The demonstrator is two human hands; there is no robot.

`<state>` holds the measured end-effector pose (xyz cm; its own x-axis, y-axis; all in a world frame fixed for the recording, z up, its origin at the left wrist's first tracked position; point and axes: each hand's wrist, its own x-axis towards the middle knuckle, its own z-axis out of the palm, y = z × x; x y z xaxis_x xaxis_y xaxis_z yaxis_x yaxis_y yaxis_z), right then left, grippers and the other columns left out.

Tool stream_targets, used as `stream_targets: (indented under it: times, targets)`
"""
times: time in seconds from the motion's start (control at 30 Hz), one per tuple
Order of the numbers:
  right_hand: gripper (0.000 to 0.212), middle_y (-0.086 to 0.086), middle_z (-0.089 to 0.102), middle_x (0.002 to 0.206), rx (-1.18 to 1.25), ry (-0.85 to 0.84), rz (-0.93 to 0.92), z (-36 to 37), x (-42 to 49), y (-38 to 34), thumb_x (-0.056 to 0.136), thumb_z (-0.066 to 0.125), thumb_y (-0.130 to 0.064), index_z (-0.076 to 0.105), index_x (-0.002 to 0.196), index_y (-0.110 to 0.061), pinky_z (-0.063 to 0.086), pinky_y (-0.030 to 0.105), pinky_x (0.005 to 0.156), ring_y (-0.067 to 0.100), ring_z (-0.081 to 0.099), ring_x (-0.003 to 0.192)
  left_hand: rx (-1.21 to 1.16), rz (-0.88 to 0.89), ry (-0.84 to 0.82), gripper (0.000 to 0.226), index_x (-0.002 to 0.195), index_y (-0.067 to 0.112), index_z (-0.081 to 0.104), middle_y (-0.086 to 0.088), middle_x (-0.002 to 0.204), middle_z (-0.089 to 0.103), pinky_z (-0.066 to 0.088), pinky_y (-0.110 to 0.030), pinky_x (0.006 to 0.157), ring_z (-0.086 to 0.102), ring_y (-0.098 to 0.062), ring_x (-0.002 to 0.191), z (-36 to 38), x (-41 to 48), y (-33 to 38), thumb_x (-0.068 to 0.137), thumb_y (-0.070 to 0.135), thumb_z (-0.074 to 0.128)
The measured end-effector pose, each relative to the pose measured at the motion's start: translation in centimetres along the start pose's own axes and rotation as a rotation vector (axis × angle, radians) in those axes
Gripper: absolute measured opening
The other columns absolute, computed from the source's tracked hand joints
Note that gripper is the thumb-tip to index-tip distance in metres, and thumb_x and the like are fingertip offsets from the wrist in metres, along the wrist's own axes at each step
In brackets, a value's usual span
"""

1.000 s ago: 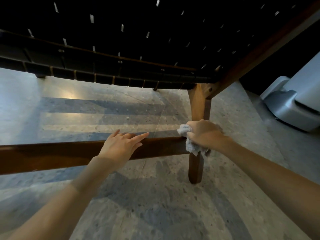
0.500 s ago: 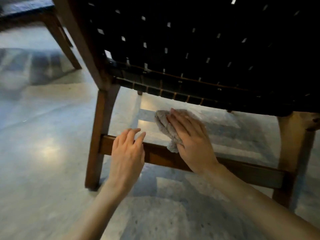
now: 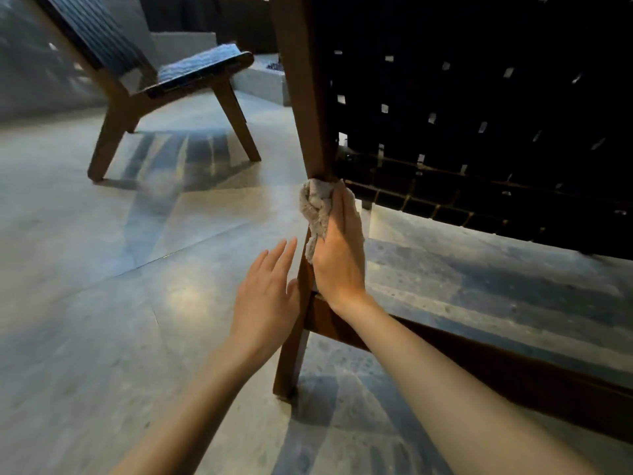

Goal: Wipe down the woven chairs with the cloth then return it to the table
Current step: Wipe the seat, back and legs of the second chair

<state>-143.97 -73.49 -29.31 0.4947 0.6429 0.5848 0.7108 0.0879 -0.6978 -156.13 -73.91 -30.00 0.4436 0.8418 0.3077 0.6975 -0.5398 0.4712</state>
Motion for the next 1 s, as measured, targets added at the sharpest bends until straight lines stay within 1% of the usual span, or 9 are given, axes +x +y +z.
stream_targets:
  times: [0.07,0.2,0.33,0.43,0.57,0.63,0.73,0.83,1.0]
  targets:
    - [0.057,-0.004,0.022,0.157,0.037,0.003,0.018,0.6,0.3,0.4,0.098,0.035,-0.033,0.016,0.151,-0.029,0.021,0.013,0.105,0.011,0.024,0.142,-0.069,-0.008,0.0,0.058,0.15,0.03,0.017,0.007,0.156,0.022,0.021,-0.036,0.115,0.019,-0.016,0.144,0.8,0.8,0.1,0.099,0.022,0.044]
    - [0.051,-0.003,0.034,0.151,0.224,0.046,0.087,0.6,0.7,0.8,0.095,0.034,-0.03,0.022,0.144,-0.038,0.048,0.033,0.099,0.014,0.043,0.131,-0.26,-0.065,-0.036,0.06,0.149,0.031,0.02,0.007,0.152,0.033,0.03,-0.028,0.108,0.032,-0.014,0.137,2.2,1.8,0.3,0.098,0.013,0.046]
    - [0.044,-0.005,0.047,0.137,0.14,0.032,0.234,1.0,1.2,2.3,0.1,0.043,-0.019,0.034,0.143,-0.019,0.041,0.009,0.094,0.001,0.05,0.115,-0.459,-0.093,-0.078,0.059,0.149,0.037,0.02,0.02,0.132,0.047,0.037,-0.006,0.085,0.048,0.017,0.102,3.7,1.4,-0.2,0.099,0.013,0.043]
    - [0.036,-0.005,0.052,0.127,-0.048,-0.184,0.299,0.7,-0.6,3.8,0.103,0.035,-0.036,0.041,0.136,-0.021,0.048,0.03,0.099,0.015,0.055,0.113,-0.592,-0.103,-0.077,0.058,0.147,0.042,0.021,0.028,0.127,0.039,0.036,0.005,0.072,0.04,0.029,0.086,4.4,1.3,-0.8,0.1,0.016,0.043]
    - [0.045,-0.009,0.035,0.148,-0.117,-0.351,0.064,-0.4,-4.3,3.3,0.106,0.027,-0.036,0.023,0.15,-0.032,0.032,-0.006,0.088,-0.019,0.038,0.119,-0.698,-0.139,-0.071,0.055,0.141,0.044,0.03,0.027,0.131,0.038,0.036,0.005,0.073,0.038,0.011,0.114,4.7,1.2,-1.0,0.099,0.014,0.046]
    - [0.062,0.001,0.013,0.16,-0.117,-0.396,-0.051,-1.1,-4.7,2.1,0.103,0.04,-0.021,0.003,0.152,-0.025,0.024,0.017,0.113,-0.002,0.018,0.142,-0.739,-0.167,-0.075,0.053,0.14,0.037,0.039,0.023,0.13,0.045,0.037,0.004,0.075,0.041,0.005,0.119,4.9,0.5,-1.3,0.097,0.009,0.048]
    - [0.074,0.013,0.003,0.16,-0.213,-0.385,-0.149,-1.7,-3.6,1.5,0.096,0.05,-0.005,-0.002,0.147,-0.014,0.021,0.045,0.118,0.025,0.006,0.148,-0.739,-0.165,-0.077,0.061,0.14,0.037,0.038,0.027,0.131,0.044,0.037,-0.001,0.085,0.039,0.013,0.118,4.6,-0.5,-1.5,0.094,-0.002,0.047]
    - [0.077,0.018,0.022,0.155,-0.315,-0.306,-0.213,-2.6,-2.3,2.2,0.087,0.062,0.003,0.018,0.149,-0.005,0.041,0.05,0.106,0.033,0.026,0.142,-0.658,-0.117,-0.027,0.063,0.137,0.045,0.029,0.038,0.126,0.035,0.035,-0.004,0.091,0.03,0.033,0.106,3.8,-0.9,-0.9,0.095,0.001,0.045]
    - [0.061,0.017,0.062,0.123,-0.68,-0.07,-0.598,-4.4,0.2,5.6,0.077,0.077,-0.002,0.054,0.133,-0.002,0.051,0.039,0.091,0.03,0.06,0.107,-0.281,0.069,0.06,0.065,0.148,0.036,0.019,0.021,0.152,0.013,0.017,-0.029,0.112,0.005,0.001,0.139,3.8,-2.4,0.7,0.095,0.006,0.042]
